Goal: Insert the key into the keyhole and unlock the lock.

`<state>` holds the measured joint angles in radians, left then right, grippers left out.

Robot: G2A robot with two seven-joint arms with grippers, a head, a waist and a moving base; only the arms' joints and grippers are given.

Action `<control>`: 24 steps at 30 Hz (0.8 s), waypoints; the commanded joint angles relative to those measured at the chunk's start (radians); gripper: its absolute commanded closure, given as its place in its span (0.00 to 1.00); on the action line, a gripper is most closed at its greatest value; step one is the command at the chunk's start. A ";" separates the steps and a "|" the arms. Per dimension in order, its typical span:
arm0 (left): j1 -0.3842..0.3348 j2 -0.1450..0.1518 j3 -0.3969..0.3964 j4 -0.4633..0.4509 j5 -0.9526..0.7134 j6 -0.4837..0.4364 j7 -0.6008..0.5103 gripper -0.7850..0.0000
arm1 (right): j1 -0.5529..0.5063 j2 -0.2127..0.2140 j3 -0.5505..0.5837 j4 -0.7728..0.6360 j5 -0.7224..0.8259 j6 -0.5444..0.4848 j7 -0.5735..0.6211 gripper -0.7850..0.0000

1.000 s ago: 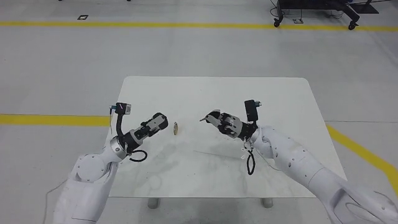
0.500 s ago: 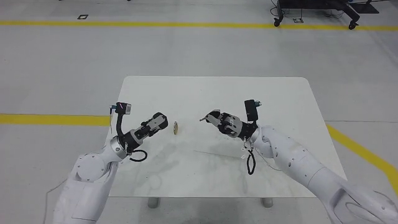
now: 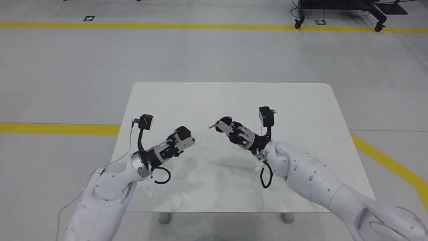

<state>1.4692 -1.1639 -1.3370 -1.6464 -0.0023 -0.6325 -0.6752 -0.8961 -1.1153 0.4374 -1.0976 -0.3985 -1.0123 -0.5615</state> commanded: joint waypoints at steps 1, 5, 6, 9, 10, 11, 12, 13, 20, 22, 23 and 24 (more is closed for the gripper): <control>-0.019 -0.004 0.029 0.008 0.003 0.002 0.018 0.00 | 0.009 0.009 -0.014 -0.021 0.087 0.000 0.068 1.00; -0.056 -0.013 0.084 0.023 0.008 0.000 0.041 0.34 | 0.017 0.026 -0.034 -0.064 0.238 0.000 0.191 1.00; -0.064 -0.015 0.094 0.024 0.017 0.003 0.049 0.37 | 0.020 0.029 -0.034 -0.065 0.270 0.000 0.222 1.00; -0.082 -0.018 0.112 0.027 0.027 0.009 0.070 0.49 | 0.021 0.037 -0.026 -0.086 0.359 0.000 0.302 1.00; -0.086 -0.018 0.114 0.029 0.026 0.011 0.074 0.51 | 0.020 0.040 -0.020 -0.089 0.379 0.000 0.328 1.00; -0.090 -0.019 0.115 0.032 0.024 0.012 0.077 0.53 | 0.018 0.043 -0.013 -0.083 0.396 0.000 0.353 1.00; -0.093 -0.018 0.116 0.035 0.022 0.012 0.079 0.54 | 0.017 0.045 -0.006 -0.079 0.408 0.000 0.375 1.00; -0.096 -0.018 0.116 0.039 0.019 0.013 0.081 0.55 | 0.015 0.046 0.002 -0.075 0.416 0.000 0.396 1.00; -0.101 -0.016 0.116 0.059 0.004 0.006 0.088 0.64 | -0.006 0.042 0.052 -0.076 0.495 0.000 0.516 1.00; -0.103 -0.016 0.120 0.062 0.004 0.006 0.087 0.64 | -0.013 0.039 0.066 -0.074 0.515 0.000 0.549 1.00; -0.104 -0.016 0.122 0.064 0.006 0.006 0.088 0.64 | -0.016 0.037 0.074 -0.074 0.523 0.000 0.565 1.00; -0.106 -0.016 0.125 0.066 0.009 0.005 0.088 0.64 | -0.020 0.036 0.082 -0.073 0.531 0.000 0.581 1.00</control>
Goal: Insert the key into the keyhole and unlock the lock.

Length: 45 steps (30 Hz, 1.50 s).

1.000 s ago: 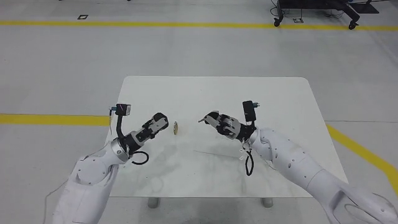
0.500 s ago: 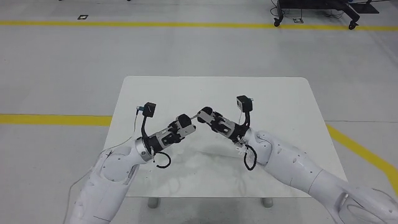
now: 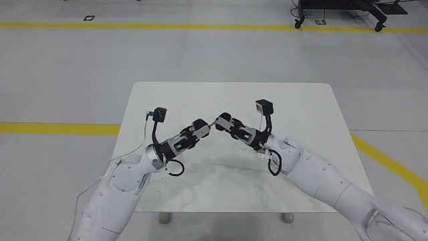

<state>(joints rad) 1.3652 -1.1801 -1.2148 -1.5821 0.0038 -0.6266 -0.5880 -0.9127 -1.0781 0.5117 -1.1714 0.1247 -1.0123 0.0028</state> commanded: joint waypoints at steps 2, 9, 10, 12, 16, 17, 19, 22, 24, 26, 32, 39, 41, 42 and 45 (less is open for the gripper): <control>-0.005 0.000 0.007 0.005 0.002 -0.002 0.003 0.64 | -0.010 -0.005 0.023 0.004 0.023 0.000 0.049 1.00; -0.021 -0.001 0.021 0.018 0.005 0.002 0.000 0.82 | -0.030 -0.023 0.070 0.020 0.079 0.000 0.163 1.00; -0.022 -0.001 0.022 0.020 0.005 0.004 0.003 0.86 | -0.032 -0.025 0.077 0.022 0.086 0.000 0.177 1.00; -0.025 -0.001 0.024 0.024 0.003 0.008 0.007 0.90 | -0.038 -0.031 0.092 0.026 0.101 0.000 0.207 1.00; -0.032 -0.001 0.032 0.031 0.007 0.012 0.006 0.89 | -0.049 -0.043 0.120 0.032 0.133 0.000 0.267 1.00; -0.033 -0.001 0.034 0.033 0.008 0.012 0.006 0.87 | -0.051 -0.046 0.127 0.036 0.138 0.000 0.282 1.00; -0.035 -0.001 0.038 0.034 0.011 0.012 0.007 0.84 | -0.054 -0.052 0.140 0.044 0.144 0.000 0.308 1.00; -0.038 -0.001 0.043 0.034 0.016 0.011 0.006 0.77 | -0.061 -0.062 0.160 0.051 0.153 0.000 0.339 1.00; -0.039 -0.001 0.044 0.035 0.018 0.011 0.006 0.77 | -0.065 -0.068 0.174 0.055 0.157 0.000 0.359 1.00; -0.041 0.000 0.046 0.036 0.017 0.011 0.007 0.84 | -0.070 -0.074 0.187 0.059 0.165 0.000 0.379 1.00; -0.046 0.000 0.053 0.043 0.020 0.017 0.003 0.99 | -0.085 -0.091 0.227 0.068 0.179 0.000 0.436 1.00; -0.056 0.001 0.054 0.051 0.003 0.031 -0.001 1.00 | -0.103 -0.110 0.263 0.068 0.231 0.000 0.526 0.99; -0.055 0.002 0.048 0.050 -0.005 0.029 0.001 1.00 | -0.106 -0.114 0.274 0.076 0.247 0.000 0.560 0.00; -0.053 0.003 0.045 0.047 -0.010 0.027 0.001 1.00 | -0.107 -0.116 0.280 0.079 0.255 0.000 0.574 0.00; -0.046 0.009 0.024 0.035 -0.006 0.015 -0.013 1.00 | -0.111 -0.123 0.300 0.086 0.274 0.000 0.613 0.00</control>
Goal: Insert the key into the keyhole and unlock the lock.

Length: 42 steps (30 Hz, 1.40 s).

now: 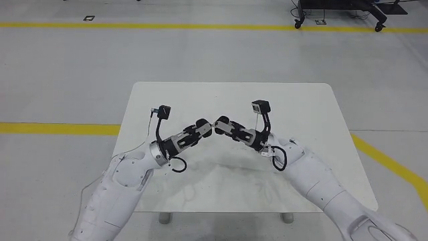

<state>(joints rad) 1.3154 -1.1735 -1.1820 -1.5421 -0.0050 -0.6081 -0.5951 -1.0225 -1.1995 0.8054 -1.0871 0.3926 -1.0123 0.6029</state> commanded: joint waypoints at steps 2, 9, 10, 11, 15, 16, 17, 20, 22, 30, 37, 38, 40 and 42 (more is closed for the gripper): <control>0.016 0.009 -0.032 -0.021 -0.004 -0.004 -0.026 1.00 | -0.005 -0.005 0.024 0.005 0.016 0.000 0.040 0.00; 0.036 0.046 -0.133 -0.101 0.011 0.084 -0.251 1.00 | -0.011 -0.006 0.068 0.017 0.034 0.000 0.205 0.28; 0.037 0.051 -0.144 -0.118 0.043 0.100 -0.276 1.00 | -0.011 -0.005 0.064 0.019 0.019 0.000 0.205 0.35; 0.042 0.054 -0.150 -0.133 0.065 0.113 -0.289 1.00 | -0.009 -0.005 0.061 0.021 0.010 0.000 0.205 0.42; 0.055 0.061 -0.140 -0.171 0.126 0.140 -0.324 1.00 | 0.005 -0.006 0.022 0.042 -0.063 0.000 0.205 0.51; 0.056 0.062 -0.136 -0.172 0.123 0.140 -0.322 1.00 | 0.011 -0.007 0.011 0.052 -0.078 0.000 0.205 0.51; 0.057 0.062 -0.130 -0.172 0.121 0.139 -0.321 1.00 | 0.018 -0.008 0.002 0.062 -0.088 0.000 0.205 0.51; 0.056 0.062 -0.114 -0.166 0.120 0.133 -0.317 1.00 | 0.032 -0.013 -0.021 0.077 -0.091 0.000 0.205 0.53; 0.054 0.063 -0.102 -0.163 0.125 0.130 -0.316 1.00 | 0.039 -0.015 -0.032 0.081 -0.084 0.000 0.205 0.55; 0.047 0.067 -0.083 -0.149 0.132 0.129 -0.314 1.00 | 0.048 -0.011 -0.061 0.067 -0.044 0.000 0.205 0.59; 0.037 0.069 -0.067 -0.144 0.138 0.136 -0.293 1.00 | 0.054 -0.001 -0.086 0.056 -0.023 0.000 0.205 0.75; 0.036 0.069 -0.066 -0.144 0.137 0.135 -0.289 1.00 | 0.055 0.001 -0.089 0.055 -0.020 0.000 0.205 0.75; 0.034 0.070 -0.064 -0.143 0.133 0.133 -0.282 1.00 | 0.057 0.003 -0.094 0.054 -0.014 0.000 0.205 0.74; 0.033 0.072 -0.065 -0.140 0.130 0.132 -0.280 1.00 | 0.060 0.006 -0.099 0.053 -0.009 0.000 0.205 0.73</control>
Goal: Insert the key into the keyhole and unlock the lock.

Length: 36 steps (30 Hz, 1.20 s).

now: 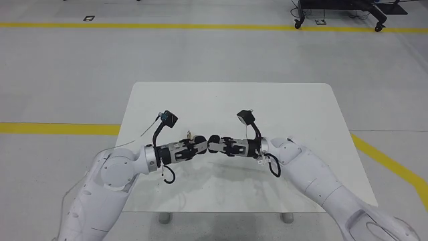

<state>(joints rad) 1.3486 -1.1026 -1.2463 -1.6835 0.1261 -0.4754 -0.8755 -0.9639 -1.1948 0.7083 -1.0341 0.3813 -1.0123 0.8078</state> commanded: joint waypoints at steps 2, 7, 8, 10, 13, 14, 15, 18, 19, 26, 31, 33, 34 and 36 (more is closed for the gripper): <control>-0.001 0.002 -0.001 0.003 -0.001 0.000 0.000 1.00 | 0.003 0.003 -0.008 -0.003 0.009 0.000 0.000 0.75; -0.001 0.006 0.000 0.005 0.002 -0.002 0.005 1.00 | 0.008 0.008 -0.022 -0.005 0.022 0.000 0.000 0.93; -0.001 0.006 0.001 0.006 -0.003 -0.002 0.006 1.00 | 0.009 0.009 -0.024 -0.005 0.024 0.000 0.000 1.00; -0.002 0.008 0.001 0.007 -0.008 -0.002 0.004 1.00 | 0.012 0.010 -0.028 -0.007 0.025 0.000 0.000 1.00; -0.003 0.010 0.003 0.009 -0.007 -0.002 0.006 1.00 | 0.014 0.012 -0.035 -0.010 0.034 0.000 0.000 1.00; -0.004 0.010 0.003 0.011 -0.007 -0.001 0.010 1.00 | 0.014 0.013 -0.038 -0.011 0.035 0.000 0.000 1.00; -0.004 0.010 0.004 0.011 -0.007 0.001 0.015 1.00 | 0.016 0.013 -0.040 -0.012 0.036 0.000 0.000 1.00; -0.008 0.011 0.008 0.017 -0.009 0.009 0.016 0.00 | 0.018 0.016 -0.044 -0.013 0.041 0.000 0.000 1.00; -0.010 0.012 0.008 0.020 -0.009 0.010 0.016 0.00 | 0.019 0.016 -0.044 -0.012 0.042 0.000 0.000 1.00; 0.008 0.026 -0.071 0.023 -0.041 0.002 0.046 0.00 | 0.010 0.022 0.014 0.001 0.068 0.000 0.000 1.00; 0.074 0.041 -0.146 -0.032 0.159 0.004 0.127 0.00 | -0.012 0.023 0.104 0.017 0.057 0.000 -0.022 1.00; 0.109 0.044 -0.150 -0.071 0.322 0.027 0.190 0.00 | -0.025 0.022 0.143 0.011 0.041 0.000 -0.049 1.00; 0.126 0.044 -0.141 -0.087 0.384 0.042 0.218 0.00 | -0.033 0.021 0.160 0.008 0.027 0.000 -0.065 1.00; 0.149 0.043 -0.116 -0.111 0.499 0.075 0.255 0.00 | -0.048 0.017 0.187 -0.004 -0.003 0.000 -0.091 1.00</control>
<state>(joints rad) 1.4865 -1.0588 -1.3771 -1.7838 0.5352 -0.4191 -0.6414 -1.0049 -1.1761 0.8828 -1.0321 0.3927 -1.0123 0.7287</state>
